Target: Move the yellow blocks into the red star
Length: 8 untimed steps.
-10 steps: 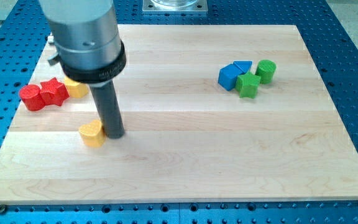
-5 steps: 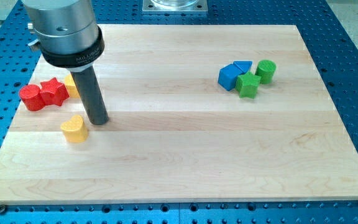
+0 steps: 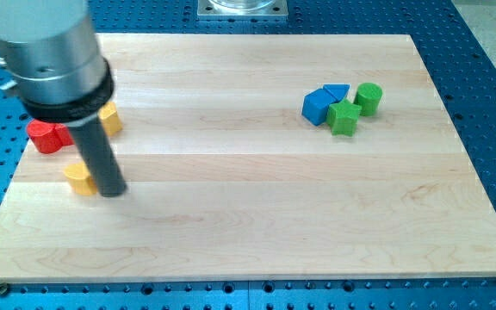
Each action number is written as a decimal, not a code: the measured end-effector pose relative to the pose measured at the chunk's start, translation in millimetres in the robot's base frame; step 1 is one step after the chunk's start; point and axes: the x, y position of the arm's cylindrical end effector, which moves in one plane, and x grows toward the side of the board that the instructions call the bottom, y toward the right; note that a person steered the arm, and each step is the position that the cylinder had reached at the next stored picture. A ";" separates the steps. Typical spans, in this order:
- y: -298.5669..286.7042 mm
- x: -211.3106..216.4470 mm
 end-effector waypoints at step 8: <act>-38.8 3.8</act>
